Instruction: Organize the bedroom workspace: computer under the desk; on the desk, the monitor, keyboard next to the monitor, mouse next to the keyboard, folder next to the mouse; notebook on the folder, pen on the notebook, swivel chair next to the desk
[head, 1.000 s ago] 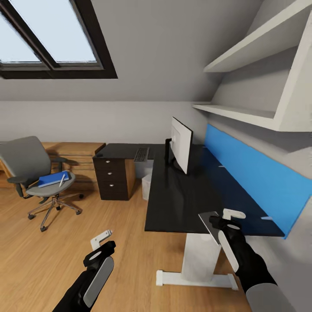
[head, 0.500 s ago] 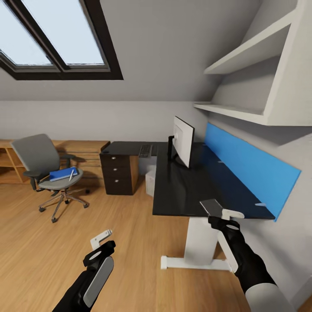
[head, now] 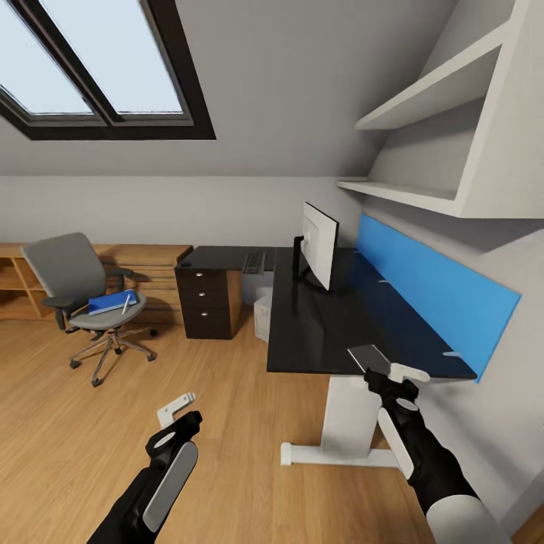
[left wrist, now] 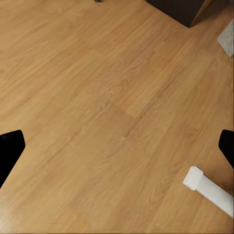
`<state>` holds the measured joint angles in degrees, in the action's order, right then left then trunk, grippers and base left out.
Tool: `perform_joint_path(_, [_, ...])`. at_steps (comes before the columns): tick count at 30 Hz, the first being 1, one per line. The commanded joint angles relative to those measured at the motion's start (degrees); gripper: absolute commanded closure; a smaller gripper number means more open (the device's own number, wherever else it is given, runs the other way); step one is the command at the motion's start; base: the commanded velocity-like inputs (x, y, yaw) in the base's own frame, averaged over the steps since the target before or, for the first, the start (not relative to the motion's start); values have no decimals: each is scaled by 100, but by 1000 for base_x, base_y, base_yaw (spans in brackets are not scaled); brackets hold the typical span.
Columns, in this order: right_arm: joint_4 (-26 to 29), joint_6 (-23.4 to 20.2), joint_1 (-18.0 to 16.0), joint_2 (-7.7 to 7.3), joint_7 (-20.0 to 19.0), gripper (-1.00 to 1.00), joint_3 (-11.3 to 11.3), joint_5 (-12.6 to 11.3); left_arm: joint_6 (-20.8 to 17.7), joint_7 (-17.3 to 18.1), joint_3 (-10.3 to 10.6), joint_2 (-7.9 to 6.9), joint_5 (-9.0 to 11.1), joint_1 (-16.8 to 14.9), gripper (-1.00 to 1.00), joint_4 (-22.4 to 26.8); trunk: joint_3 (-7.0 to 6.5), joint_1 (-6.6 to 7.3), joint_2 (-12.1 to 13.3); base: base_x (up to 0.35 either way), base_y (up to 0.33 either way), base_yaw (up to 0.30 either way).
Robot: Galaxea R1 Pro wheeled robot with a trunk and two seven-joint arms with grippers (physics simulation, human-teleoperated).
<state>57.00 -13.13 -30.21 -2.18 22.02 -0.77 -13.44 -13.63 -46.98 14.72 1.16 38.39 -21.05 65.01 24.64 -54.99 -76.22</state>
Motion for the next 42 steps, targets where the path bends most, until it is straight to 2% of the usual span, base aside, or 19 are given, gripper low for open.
perform_joint_path(1, [-1, 116, -1, -6, 29, -100, -4, -87, -30, -36, 8, -7, 19, -4, -100, 54, 7, 0, -4, -3, 0, 0])
perform_joint_path(5, [-29, 536, 10, -45, 30, -100, 86, -630, -39, -39, 11, -44, 36, -4, -100, 185, 25, -22, -44, -1, 0, 0])
perform_joint_path(6, [-29, 625, 45, -99, -38, -100, 243, -1121, -40, -37, 12, -59, 51, -4, -100, 208, 43, -44, -84, 0, 0, 0])
perform_joint_path(7, [-28, 659, 65, -131, -104, -100, 338, -1401, -41, -36, 12, -65, 57, -4, -100, 216, 61, -66, -124, 0, 0, 0])
perform_joint_path(8, [-26, 706, 95, -197, -251, -100, 500, -1857, -43, -34, 12, -75, 66, -4, -100, 228, 79, -88, -165, 0, 0, 0])
perform_joint_path(11, [-46, 730, 120, -337, -497, -100, 756, -2326, -43, -32, 10, -91, 75, -4, -100, 238, 133, -154, -285, 0, 0, 0])
perform_joint_path(12, [-129, 732, 136, -508, -817, -100, 1186, -2751, -43, -31, 7, -100, 84, -4, -100, 244, 150, -176, -325, 0, 0, 0])
perform_joint_path(13, [-163, 723, 140, -553, -967, -100, 1392, -2949, -44, -31, 6, -103, 88, -4, -100, 246, 168, -198, -365, 0, 0, 0])
perform_joint_path(16, [-193, 665, 143, -593, -1148, -100, 1616, -3274, -45, -31, 5, -105, 89, -4, -100, 247, 222, -264, -485, 0, 0, 0])
perform_joint_path(17, [-220, 275, 146, -640, -1329, -100, 1803, -4025, -43, -31, 11, -106, 89, -4, -100, 251, 240, -286, -525, 0, 0, 0])
perform_joint_path(19, [-265, 120, 146, -662, -1407, -100, 1835, -4278, -43, -31, 8, -107, 90, -4, -100, 256, 276, -330, -606, 0, 0, 0])
perform_joint_path(22, [-425, 36, 146, -703, -1523, -100, 1852, -4409, -47, -28, 6, -112, 90, -4, -100, 267, 330, -396, -726, 0, 0, 0])
perform_joint_path(27, [-775, -51, 147, -760, -2033, -100, 1854, -4516, -57, -17, 4, -209, 143, 6, -100, 484, 420, -505, -927, 0, 0, 0])
perform_joint_path(28, [-832, -67, 147, -767, -2221, -100, 1853, -4530, -137, -9, 4, -265, 271, 106, -100, 726, 438, -527, -967, 0, 0, 0])
perform_joint_path(31, [-873, -77, 147, -775, -2349, -100, 1853, -4538, -501, 2, 4, -405, 576, 350, -100, 1266, 492, -593, -1087, 0, 0, 0])
perform_joint_path(33, [-893, -81, 147, -788, -2405, -100, 1852, -4537, -1048, 24, 7, -660, 1050, 569, -100, 1907, 527, -637, -1167, 0, 0, 0])
perform_joint_path(38, [-964, -83, 147, -793, -2441, -100, 1851, -4535, -1471, 174, 11, -961, 1795, 715, -100, 2398, 617, -747, -1368, 0, 0, 0])
perform_joint_path(39, [-997, -81, 147, -793, -2453, -100, 1848, -4532, -1552, 286, 17, -1069, 2062, 741, -100, 2488, 635, -769, -1408, 0, 0, 0])
perform_joint_path(42, [-1028, -78, 147, -789, -2464, -100, 1840, -4533, -1623, 458, 31, -1205, 2335, 763, -100, 2562, 689, -835, -1528, 0, 0, 0])
